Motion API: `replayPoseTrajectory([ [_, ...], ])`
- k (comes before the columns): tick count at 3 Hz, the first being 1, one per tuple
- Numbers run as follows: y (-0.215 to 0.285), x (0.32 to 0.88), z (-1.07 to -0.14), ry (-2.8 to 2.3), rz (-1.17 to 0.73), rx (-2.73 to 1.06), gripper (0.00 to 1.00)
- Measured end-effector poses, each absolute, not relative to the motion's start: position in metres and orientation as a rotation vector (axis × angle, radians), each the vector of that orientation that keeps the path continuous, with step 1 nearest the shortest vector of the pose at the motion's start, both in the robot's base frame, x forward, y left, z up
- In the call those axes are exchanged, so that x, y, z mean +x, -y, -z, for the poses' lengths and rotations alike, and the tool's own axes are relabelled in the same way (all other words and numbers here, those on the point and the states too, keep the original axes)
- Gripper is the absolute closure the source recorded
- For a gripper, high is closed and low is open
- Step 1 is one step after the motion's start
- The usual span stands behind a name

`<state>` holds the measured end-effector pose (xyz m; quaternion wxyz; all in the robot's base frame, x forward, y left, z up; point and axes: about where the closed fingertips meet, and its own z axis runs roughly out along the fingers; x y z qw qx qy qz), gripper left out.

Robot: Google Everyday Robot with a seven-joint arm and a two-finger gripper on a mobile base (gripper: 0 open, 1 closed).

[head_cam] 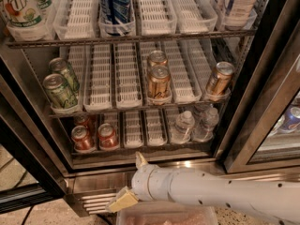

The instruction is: Pick coke can from bottom shelf of fridge

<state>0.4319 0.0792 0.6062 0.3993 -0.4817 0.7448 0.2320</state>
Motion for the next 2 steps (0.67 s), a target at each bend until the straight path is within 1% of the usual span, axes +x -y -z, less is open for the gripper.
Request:
replayPoseTrajectory([
  [1,-0.094,0.431,-0.593,-1.822,-0.542,-1.181,0.0],
  [2,-0.11,0.45,-0.593,-1.757,-0.498,-1.102,0.0],
])
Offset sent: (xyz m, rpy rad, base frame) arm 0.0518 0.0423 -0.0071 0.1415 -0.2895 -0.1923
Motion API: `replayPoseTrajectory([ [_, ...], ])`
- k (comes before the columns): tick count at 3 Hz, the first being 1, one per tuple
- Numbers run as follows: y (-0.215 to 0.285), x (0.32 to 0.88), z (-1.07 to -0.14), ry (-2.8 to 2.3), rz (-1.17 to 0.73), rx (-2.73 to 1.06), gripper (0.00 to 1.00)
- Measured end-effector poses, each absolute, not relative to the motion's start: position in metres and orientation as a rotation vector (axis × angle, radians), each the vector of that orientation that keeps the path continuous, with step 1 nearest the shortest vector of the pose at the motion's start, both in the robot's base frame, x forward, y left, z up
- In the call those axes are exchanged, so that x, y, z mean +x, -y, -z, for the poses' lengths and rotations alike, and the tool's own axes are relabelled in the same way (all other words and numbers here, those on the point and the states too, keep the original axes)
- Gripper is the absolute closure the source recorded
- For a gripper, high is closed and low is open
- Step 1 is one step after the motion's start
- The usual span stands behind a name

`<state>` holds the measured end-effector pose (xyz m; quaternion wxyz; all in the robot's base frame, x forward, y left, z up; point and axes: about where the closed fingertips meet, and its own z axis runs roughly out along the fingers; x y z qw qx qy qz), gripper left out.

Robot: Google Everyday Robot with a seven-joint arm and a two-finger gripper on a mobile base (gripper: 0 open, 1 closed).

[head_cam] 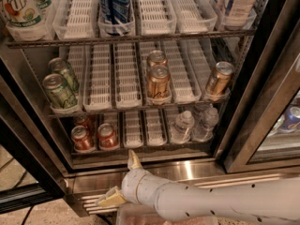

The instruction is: Pick coke can from bottom shelf of fridge

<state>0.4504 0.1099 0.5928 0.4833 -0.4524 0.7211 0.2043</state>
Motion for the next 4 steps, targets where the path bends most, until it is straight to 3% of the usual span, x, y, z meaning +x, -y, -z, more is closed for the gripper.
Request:
replayPoseTrajectory([
  [4,-0.127,0.493,-0.606,-1.679,-0.386,-0.669,0.0],
])
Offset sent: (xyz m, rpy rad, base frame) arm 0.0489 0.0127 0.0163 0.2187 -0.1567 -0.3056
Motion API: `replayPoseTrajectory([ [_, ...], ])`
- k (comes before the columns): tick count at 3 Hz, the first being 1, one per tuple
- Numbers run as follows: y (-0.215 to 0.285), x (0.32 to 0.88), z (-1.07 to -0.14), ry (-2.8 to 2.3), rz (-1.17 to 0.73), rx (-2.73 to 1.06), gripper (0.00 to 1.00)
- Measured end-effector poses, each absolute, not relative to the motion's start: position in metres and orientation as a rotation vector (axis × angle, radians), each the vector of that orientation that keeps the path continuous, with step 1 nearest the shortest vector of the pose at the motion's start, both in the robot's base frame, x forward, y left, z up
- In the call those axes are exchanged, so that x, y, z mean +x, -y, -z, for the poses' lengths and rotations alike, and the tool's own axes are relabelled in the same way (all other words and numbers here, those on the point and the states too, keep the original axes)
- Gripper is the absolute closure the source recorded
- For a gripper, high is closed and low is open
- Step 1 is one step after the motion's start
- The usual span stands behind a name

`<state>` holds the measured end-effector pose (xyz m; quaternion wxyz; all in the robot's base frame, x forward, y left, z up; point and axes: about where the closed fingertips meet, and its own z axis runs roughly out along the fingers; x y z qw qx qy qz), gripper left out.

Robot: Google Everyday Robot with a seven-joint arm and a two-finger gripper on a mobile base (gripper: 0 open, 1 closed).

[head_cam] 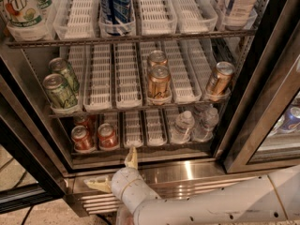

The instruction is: Pick coke can from bottom shelf of fridge

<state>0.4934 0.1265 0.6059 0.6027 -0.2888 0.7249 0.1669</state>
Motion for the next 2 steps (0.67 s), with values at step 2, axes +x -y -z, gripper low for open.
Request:
replayPoseTrajectory([
  [2,-0.11,0.511,-0.614,-1.664,-0.249,-0.577,0.0],
])
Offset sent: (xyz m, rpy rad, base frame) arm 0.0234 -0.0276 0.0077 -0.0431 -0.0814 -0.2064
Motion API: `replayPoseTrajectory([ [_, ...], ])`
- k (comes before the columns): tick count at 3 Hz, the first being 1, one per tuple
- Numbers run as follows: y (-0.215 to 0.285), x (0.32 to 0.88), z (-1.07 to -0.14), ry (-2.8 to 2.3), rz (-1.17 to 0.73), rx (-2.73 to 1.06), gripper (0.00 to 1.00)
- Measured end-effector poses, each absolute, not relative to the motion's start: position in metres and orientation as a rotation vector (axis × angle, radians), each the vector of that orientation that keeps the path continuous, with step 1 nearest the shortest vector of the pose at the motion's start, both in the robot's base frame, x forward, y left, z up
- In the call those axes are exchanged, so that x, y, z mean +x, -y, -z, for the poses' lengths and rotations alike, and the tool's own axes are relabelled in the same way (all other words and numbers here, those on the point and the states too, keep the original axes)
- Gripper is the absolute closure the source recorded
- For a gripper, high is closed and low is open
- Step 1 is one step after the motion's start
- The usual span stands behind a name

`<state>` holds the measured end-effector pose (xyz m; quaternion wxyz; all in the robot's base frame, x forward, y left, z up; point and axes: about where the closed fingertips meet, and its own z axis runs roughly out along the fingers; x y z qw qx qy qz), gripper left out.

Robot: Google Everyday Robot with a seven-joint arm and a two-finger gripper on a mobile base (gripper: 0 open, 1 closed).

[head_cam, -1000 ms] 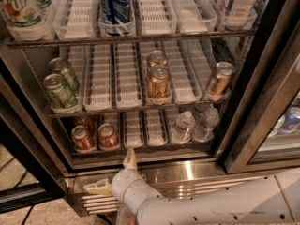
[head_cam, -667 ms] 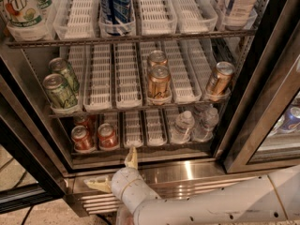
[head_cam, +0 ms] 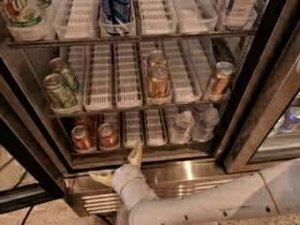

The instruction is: Pick coke can from bottom shelf of fridge

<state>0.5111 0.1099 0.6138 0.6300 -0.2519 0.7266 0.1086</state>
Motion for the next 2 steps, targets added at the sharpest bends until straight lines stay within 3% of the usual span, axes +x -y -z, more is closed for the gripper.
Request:
replayPoseTrajectory([
  [2,-0.11,0.524,-0.618,-1.62,-0.223,-0.55,0.02],
])
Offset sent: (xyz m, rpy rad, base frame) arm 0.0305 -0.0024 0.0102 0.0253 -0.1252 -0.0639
